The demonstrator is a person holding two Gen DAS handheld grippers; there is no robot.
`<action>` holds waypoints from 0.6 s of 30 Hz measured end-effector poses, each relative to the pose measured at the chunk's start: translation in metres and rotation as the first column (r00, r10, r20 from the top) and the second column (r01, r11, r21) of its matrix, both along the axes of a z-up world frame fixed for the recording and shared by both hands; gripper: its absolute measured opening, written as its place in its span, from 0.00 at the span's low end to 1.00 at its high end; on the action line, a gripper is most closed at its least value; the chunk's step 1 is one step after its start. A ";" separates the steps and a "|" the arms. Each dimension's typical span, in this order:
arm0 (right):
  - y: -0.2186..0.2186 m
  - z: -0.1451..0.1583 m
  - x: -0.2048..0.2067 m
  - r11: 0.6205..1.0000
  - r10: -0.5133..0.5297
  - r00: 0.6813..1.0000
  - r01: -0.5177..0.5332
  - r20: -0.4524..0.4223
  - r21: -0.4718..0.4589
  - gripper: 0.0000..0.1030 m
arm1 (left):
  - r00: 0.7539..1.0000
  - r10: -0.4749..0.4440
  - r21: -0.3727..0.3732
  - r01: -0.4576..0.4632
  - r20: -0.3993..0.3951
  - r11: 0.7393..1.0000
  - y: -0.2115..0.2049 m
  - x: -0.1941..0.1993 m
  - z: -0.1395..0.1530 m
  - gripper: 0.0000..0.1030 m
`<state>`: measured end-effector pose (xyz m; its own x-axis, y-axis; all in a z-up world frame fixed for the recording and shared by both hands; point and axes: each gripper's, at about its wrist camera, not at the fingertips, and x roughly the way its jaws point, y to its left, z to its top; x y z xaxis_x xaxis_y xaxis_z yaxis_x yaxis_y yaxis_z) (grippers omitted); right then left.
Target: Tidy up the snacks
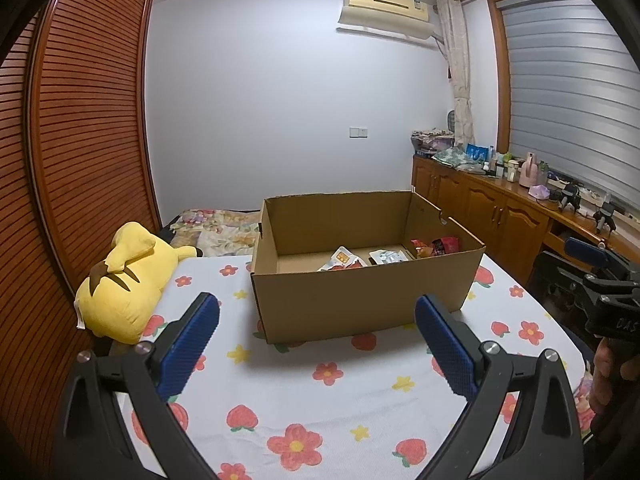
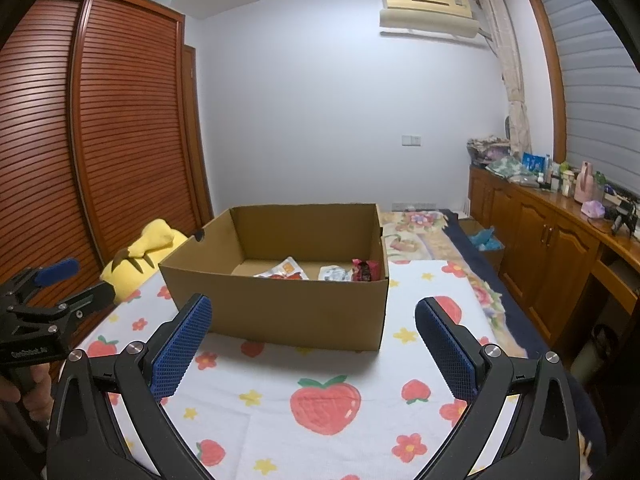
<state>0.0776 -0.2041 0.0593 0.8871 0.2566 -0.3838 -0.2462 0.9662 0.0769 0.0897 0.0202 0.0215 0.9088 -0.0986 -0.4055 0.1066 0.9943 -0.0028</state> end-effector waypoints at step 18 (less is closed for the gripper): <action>-0.002 -0.001 -0.003 1.000 -0.004 1.000 0.004 0.004 -0.003 1.00 | 1.000 -0.007 0.002 0.007 0.004 1.000 -0.002 -0.004 0.003 0.96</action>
